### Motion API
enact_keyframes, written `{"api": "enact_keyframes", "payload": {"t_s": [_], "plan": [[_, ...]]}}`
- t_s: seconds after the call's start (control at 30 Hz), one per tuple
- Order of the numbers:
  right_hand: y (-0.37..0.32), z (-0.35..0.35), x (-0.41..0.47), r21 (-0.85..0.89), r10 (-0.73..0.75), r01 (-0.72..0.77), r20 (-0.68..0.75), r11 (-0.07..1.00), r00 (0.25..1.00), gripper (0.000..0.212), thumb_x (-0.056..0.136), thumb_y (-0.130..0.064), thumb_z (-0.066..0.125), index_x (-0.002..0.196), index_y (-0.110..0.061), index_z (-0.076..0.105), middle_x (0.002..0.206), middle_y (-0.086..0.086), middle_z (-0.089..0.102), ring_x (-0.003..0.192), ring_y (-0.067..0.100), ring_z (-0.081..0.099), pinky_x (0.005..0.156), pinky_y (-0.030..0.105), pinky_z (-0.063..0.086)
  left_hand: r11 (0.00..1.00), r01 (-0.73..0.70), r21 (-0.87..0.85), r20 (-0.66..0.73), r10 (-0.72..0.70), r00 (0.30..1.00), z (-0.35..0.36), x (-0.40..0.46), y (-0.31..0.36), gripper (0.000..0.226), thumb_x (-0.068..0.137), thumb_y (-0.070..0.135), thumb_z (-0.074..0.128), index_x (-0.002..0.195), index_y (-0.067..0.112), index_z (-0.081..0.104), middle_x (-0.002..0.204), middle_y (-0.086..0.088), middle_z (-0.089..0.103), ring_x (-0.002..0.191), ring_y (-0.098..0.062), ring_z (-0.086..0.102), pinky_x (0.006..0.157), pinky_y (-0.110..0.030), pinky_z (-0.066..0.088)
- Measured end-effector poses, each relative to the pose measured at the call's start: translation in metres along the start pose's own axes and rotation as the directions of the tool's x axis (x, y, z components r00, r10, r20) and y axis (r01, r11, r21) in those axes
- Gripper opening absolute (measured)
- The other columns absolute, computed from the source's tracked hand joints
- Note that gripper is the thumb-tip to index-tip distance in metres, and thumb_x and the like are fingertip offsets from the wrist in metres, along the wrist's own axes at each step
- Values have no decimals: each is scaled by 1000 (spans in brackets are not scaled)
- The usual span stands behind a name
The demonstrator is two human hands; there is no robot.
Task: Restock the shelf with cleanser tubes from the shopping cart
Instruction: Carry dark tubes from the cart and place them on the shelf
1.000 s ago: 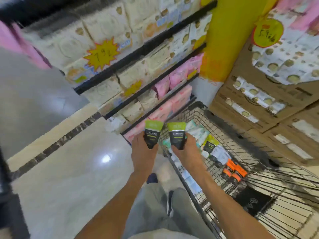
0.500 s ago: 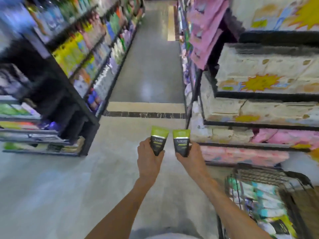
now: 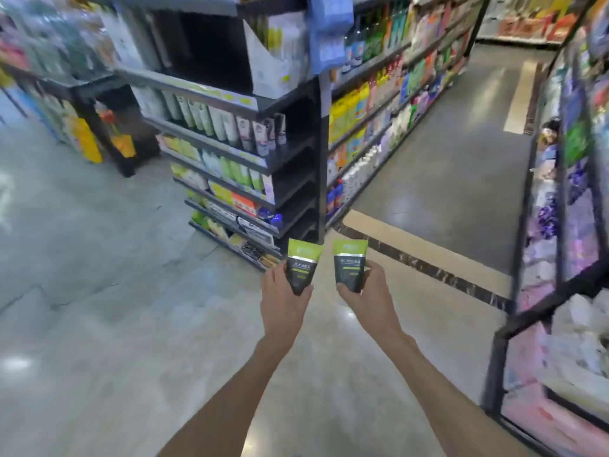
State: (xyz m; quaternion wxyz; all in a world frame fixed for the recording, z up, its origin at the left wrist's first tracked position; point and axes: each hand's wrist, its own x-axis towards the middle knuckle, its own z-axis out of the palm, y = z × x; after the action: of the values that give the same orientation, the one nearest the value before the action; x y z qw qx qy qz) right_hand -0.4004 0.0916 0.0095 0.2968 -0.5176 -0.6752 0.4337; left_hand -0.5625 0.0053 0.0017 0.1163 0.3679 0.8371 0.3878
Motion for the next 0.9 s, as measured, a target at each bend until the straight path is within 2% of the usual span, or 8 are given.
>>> {"api": "enact_keyframes", "payload": {"t_s": [0.13,0.23,0.3,0.47,0.6,0.73,0.83,0.9], "plan": [[-60,70,42,2,-121,121,112,993,986,59,82,-23,84,113,-45,40,107,-16,61,92,0,67,75,19,57,997,78,4,-129,-77,989,-52,53,-34,73,85,39,82,146,26,44,136,4,50,130,-18,45,95,-44,54],[-94,119,77,1,-195,198,184,980,963,60,80,-29,85,117,-46,41,117,-10,62,101,7,67,83,32,61,992,123,5,-210,-119,971,-83,98,-56,72,87,39,81,147,27,44,134,4,51,129,-17,45,94,-40,53],[-110,152,106,4,-228,233,219,973,949,60,76,-41,82,119,-47,40,122,-9,60,107,7,65,88,38,61,991,132,5,-263,-126,957,-100,131,-70,72,87,40,80,148,26,44,134,4,51,129,-18,45,95,-41,54],[-155,233,186,32,-282,286,288,958,915,63,72,-57,77,121,-46,40,122,-8,62,111,11,64,93,43,57,989,148,10,-347,-136,928,-140,222,-100,71,86,41,79,147,24,46,134,3,51,130,-19,45,97,-44,52],[-217,293,243,68,-327,322,301,944,896,61,73,-57,74,121,-41,40,119,-8,62,111,14,62,93,44,56,988,152,9,-404,-136,905,-177,300,-117,69,85,39,80,145,28,47,130,6,51,126,-17,45,93,-41,52],[-275,349,296,101,-410,400,335,911,848,53,76,-52,75,115,-49,40,116,-6,58,109,15,61,88,45,58,986,166,9,-444,-145,884,-207,375,-140,69,85,39,79,146,29,47,130,7,51,126,-15,44,92,-37,51],[-308,387,330,125,-430,414,349,902,832,56,80,-45,78,125,-37,46,117,-6,55,105,13,63,88,43,58,982,189,-9,-469,-171,866,-227,426,-157,68,86,40,78,146,30,46,129,8,51,126,-15,45,90,-36,51],[-326,410,349,128,-465,450,342,884,816,55,81,-44,78,124,-37,46,116,-8,53,105,13,62,88,42,58,981,192,-14,-481,-174,859,-239,460,-168,68,86,41,78,146,31,46,129,9,51,126,-13,45,90,-37,52]]}}
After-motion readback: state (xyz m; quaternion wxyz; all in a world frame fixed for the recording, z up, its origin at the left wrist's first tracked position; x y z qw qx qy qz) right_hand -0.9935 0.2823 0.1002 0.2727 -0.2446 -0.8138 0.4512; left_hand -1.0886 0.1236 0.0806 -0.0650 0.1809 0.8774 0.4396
